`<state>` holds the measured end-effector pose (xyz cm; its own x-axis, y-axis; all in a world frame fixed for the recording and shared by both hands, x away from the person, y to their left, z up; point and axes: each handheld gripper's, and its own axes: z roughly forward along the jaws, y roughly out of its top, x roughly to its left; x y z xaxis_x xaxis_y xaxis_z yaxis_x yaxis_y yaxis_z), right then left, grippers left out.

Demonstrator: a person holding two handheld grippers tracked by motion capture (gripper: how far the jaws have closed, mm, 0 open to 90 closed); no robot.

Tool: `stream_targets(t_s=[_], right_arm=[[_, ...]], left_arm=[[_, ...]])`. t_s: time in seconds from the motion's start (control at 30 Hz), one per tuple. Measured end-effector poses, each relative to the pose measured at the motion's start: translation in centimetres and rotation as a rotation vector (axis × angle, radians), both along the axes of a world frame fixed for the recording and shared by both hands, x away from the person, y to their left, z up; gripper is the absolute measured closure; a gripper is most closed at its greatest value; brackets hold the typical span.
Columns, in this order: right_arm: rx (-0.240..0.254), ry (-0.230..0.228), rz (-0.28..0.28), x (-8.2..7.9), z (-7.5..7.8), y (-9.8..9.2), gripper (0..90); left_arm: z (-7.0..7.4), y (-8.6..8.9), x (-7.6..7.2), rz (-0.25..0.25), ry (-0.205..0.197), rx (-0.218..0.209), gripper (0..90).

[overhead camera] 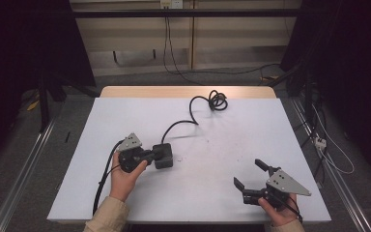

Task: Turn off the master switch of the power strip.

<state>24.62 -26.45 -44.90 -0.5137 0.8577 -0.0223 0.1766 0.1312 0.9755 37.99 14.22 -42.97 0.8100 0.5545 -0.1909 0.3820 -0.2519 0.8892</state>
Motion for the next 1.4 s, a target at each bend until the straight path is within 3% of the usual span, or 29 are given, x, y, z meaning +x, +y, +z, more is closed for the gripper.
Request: stream_targets(t_s=[1.4], right_arm=[[0.002,-0.005,0.001,-0.03,0.01,0.01,4.5]], left_arm=[[-0.02,-0.41,0.09,0.003,-0.007,0.045,90.0]])
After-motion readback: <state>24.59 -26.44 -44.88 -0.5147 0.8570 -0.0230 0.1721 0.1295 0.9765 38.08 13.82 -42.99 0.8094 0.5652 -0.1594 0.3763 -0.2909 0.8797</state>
